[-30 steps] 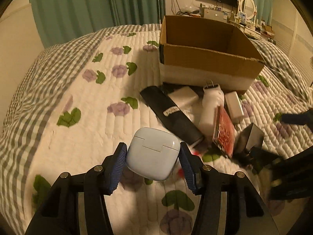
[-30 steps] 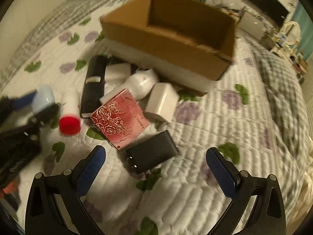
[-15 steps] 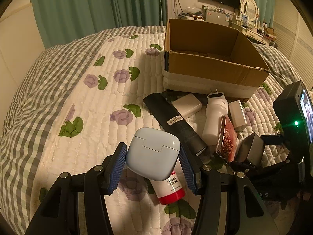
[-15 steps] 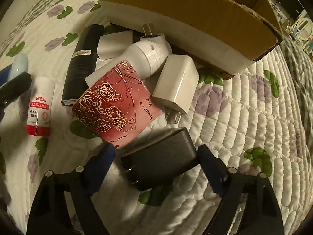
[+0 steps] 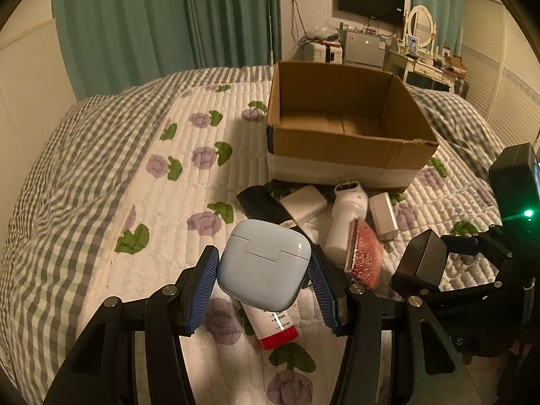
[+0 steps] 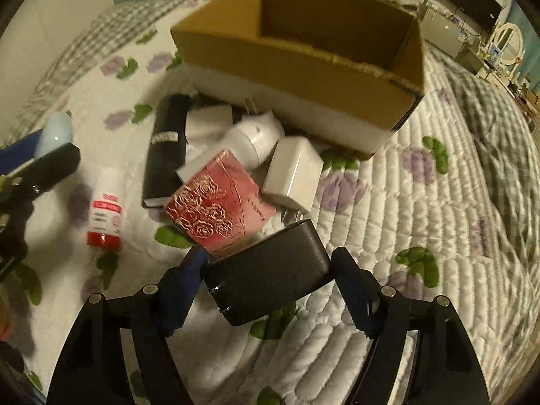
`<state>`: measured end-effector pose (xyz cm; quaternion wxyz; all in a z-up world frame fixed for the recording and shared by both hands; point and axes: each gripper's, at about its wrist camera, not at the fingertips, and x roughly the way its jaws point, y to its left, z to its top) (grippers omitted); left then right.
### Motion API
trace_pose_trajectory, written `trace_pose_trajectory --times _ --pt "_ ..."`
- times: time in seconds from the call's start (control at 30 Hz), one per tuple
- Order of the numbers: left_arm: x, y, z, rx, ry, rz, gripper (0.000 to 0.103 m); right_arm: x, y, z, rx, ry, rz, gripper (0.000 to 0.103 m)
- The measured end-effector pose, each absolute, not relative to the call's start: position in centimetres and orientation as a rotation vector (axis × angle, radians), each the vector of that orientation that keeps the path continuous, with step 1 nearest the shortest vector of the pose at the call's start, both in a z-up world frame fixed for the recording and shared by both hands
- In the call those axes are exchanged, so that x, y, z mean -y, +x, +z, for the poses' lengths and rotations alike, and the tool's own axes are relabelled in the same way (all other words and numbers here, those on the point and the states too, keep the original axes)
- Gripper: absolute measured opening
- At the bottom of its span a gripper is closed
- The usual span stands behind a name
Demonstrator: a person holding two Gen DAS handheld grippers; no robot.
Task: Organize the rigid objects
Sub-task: 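Carry both items into the cardboard box and open both grippers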
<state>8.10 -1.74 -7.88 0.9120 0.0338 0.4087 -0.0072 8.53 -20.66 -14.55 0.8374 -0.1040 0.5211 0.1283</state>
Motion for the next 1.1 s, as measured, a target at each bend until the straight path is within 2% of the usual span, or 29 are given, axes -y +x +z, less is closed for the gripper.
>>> trace_pose_trajectory --times 0.33,0.67,0.87,1.1 --pt "2.5 9.8 -4.0 -0.784 0.081 -0.036 0.055 21.0 9.2 -6.7 -0.953 -0.182 0.303 0.076" --pt "4.0 16.1 0.3 -0.693 0.129 -0.02 0.055 21.5 15.5 0.8 -0.814 -0.158 0.29 0.076" --pt "6.1 21.8 0.4 -0.681 0.143 -0.061 0.055 22.3 20.5 0.8 -0.81 -0.144 0.27 0.076" --pt "8.9 27.8 -4.1 -0.769 0.167 -0.095 0.055 24.2 25.8 -2.2 -0.85 -0.103 0.251 0.076"
